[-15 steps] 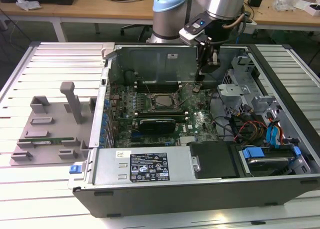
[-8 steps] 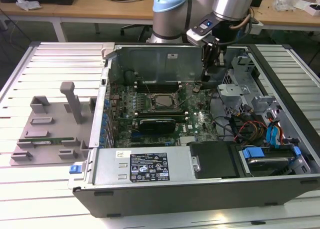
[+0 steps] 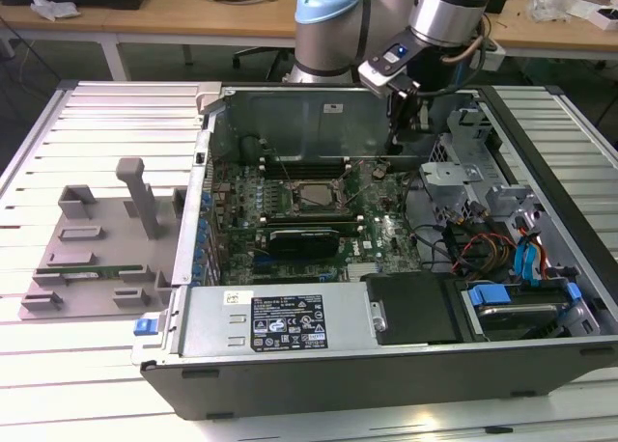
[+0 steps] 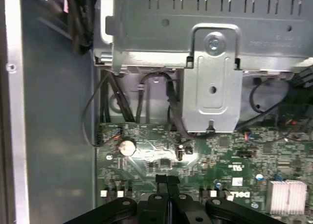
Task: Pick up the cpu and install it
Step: 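Close the cpu cover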
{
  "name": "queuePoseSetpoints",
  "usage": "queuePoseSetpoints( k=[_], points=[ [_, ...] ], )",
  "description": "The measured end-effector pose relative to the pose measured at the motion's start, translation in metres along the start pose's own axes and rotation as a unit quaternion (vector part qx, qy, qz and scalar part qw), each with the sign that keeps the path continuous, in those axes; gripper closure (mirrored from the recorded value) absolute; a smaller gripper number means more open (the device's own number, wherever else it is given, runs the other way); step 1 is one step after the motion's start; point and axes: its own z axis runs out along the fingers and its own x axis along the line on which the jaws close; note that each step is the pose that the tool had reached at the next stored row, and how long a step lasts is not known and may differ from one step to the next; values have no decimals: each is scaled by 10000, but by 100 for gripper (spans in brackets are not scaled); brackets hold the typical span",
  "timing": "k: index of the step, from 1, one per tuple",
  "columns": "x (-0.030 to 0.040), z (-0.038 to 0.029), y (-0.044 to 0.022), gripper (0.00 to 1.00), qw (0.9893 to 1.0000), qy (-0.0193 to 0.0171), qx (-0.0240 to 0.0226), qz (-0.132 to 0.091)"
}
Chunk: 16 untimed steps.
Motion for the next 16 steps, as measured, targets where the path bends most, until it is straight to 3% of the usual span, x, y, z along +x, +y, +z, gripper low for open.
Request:
queuePoseSetpoints(
  k=[9, 16],
  points=[
    [0, 169, 15, 89, 10000, 2, 1, -1],
    [0, 191, 17, 89, 10000, 1, 1, 0]
  ],
)
